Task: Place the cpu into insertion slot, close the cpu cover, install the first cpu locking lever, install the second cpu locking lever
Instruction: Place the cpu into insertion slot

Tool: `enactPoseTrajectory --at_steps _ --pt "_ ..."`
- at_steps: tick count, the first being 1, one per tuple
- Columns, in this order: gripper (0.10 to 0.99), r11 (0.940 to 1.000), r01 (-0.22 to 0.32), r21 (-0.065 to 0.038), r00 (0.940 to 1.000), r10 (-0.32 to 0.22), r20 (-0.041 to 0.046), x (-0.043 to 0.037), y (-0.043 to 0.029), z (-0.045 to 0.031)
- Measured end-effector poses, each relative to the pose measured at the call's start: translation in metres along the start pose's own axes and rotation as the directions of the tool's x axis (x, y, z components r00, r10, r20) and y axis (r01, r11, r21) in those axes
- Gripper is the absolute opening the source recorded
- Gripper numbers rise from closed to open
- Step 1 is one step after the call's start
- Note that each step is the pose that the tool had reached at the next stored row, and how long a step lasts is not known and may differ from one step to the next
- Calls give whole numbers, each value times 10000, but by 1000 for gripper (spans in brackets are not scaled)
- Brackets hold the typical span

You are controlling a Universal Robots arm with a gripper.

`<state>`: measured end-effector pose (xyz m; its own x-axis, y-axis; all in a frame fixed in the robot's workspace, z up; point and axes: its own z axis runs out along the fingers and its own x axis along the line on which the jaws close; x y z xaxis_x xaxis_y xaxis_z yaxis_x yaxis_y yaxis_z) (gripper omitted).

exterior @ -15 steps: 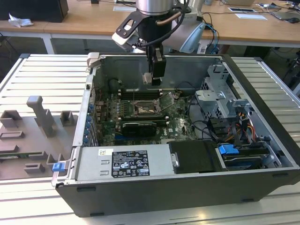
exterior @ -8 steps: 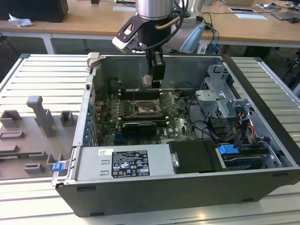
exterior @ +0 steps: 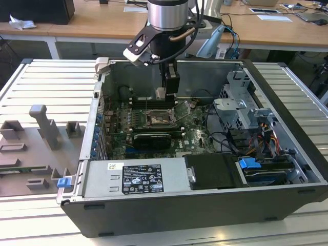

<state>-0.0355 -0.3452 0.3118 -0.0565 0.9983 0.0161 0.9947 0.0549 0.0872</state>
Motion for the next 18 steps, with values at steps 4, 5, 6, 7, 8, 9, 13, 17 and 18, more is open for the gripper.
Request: enactPoseTrajectory --at_steps 4,5,6,7,8,9,13,17,18 --pt "541 10000 -1 0 10000 1 0 0 -2 19" --pt "541 10000 0 1 10000 0 0 0 -2 25" --pt "541 10000 0 0 10000 0 0 -1 -3 31" --pt "541 10000 0 0 10000 0 0 -1 -4 41" --pt "541 10000 0 1 10000 0 1 -1 -5 51" --pt "541 10000 -2 1 10000 2 0 -1 -5 55" --pt "541 9997 -248 -4 9997 248 21 6 -12 149" --pt "541 9997 -252 -3 9997 252 22 6 -22 244" --pt "541 9997 -252 -4 9997 252 21 6 -23 253"
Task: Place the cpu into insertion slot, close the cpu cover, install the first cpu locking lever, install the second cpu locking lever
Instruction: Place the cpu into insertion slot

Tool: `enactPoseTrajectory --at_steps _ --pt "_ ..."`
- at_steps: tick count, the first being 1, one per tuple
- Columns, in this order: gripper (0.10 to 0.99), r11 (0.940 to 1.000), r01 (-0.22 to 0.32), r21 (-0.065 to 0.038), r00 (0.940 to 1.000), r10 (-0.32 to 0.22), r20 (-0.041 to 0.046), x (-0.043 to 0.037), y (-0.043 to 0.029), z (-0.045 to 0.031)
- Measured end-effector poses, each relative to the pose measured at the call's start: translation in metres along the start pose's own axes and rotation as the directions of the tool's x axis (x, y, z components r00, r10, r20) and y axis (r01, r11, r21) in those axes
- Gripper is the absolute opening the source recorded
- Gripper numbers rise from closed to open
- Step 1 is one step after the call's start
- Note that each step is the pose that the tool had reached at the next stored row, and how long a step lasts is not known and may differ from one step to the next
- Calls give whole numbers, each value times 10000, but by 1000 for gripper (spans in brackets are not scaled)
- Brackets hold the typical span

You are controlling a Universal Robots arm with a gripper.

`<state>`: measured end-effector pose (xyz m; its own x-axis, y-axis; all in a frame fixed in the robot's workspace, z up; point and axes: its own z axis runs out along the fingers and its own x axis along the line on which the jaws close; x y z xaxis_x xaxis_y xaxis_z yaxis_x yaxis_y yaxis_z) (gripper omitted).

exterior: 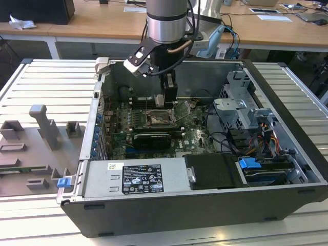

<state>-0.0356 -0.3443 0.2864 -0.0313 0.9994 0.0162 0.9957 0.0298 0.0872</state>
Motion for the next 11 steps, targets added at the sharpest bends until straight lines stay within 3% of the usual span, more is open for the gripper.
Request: enactPoseTrajectory --at_steps 5,11 --pt "541 10000 0 1 10000 0 0 -1 -5 61" --pt "541 9999 -115 -2 9999 115 9 54 -21 259"
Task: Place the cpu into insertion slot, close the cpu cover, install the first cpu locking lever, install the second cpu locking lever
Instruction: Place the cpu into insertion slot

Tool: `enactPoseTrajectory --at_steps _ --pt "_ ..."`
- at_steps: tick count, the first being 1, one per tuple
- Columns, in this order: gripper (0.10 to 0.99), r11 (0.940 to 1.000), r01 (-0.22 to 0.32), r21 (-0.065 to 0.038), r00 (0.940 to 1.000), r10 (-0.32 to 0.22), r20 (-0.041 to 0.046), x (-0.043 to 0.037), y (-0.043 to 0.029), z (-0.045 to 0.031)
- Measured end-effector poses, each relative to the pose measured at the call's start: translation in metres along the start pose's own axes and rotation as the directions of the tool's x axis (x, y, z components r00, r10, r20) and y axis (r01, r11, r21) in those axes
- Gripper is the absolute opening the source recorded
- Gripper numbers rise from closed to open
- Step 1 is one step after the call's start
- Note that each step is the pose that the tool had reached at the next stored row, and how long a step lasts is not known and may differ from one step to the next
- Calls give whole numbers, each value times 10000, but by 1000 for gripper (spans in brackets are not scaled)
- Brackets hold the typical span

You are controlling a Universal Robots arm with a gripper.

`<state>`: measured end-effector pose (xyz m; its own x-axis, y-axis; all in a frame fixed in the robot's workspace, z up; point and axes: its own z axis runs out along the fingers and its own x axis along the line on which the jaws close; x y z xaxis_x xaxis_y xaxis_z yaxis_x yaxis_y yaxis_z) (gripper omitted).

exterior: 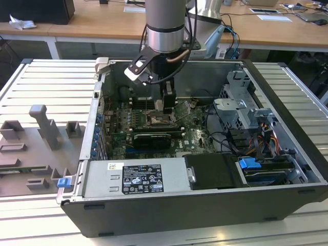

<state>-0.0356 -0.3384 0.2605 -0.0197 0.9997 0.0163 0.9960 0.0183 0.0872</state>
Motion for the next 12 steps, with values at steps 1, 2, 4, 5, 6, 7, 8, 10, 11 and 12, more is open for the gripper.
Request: enactPoseTrajectory --at_steps 1,2,4,5,6,7,8,10,11,12 --pt "541 10000 -53 0 10000 53 5 11 -1 20" --pt "541 10000 -58 -2 10000 58 2 14 -3 32" --pt "541 10000 -57 -1 10000 57 -1 17 -7 72" --pt "541 10000 -59 -1 10000 59 -1 17 -9 84" --pt "541 10000 -58 -1 10000 58 -2 17 -10 94" --pt "541 10000 -58 -1 10000 58 -1 18 -11 105" --pt "541 10000 -59 -1 10000 59 -1 17 -12 110" --pt "541 10000 -59 -1 10000 59 -1 17 -13 120" --pt "541 10000 -58 -1 10000 58 -2 17 -13 128" --pt "541 10000 -59 -1 10000 59 -2 17 -14 130"
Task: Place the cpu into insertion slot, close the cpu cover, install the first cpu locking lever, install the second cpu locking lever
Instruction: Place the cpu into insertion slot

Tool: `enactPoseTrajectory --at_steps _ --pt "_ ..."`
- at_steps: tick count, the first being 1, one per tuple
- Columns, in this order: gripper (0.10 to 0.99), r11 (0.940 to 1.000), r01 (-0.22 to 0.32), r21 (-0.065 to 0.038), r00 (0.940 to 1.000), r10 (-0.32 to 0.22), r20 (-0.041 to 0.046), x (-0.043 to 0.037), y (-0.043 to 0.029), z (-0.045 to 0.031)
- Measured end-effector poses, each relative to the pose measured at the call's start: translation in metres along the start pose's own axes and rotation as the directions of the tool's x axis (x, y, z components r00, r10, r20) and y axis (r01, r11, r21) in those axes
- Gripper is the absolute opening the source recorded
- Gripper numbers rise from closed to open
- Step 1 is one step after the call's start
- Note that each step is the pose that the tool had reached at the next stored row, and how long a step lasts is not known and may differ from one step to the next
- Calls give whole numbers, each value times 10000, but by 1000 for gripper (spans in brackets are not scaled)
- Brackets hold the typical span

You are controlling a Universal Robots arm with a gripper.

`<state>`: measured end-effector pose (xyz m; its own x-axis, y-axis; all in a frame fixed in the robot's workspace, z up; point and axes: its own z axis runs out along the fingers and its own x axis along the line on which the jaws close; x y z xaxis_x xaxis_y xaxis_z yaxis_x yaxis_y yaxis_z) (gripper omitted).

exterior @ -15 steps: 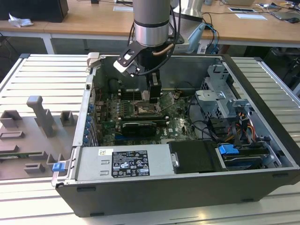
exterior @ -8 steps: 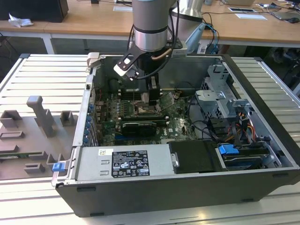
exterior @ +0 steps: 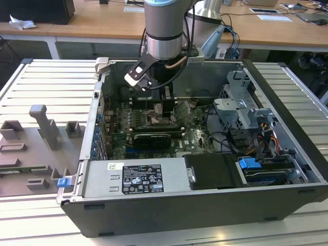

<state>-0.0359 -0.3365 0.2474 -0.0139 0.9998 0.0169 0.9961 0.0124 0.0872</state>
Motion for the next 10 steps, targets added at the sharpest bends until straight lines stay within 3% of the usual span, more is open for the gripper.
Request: enactPoseTrajectory --at_steps 10 --pt "541 10000 0 -7 10000 0 0 13 -8 94"
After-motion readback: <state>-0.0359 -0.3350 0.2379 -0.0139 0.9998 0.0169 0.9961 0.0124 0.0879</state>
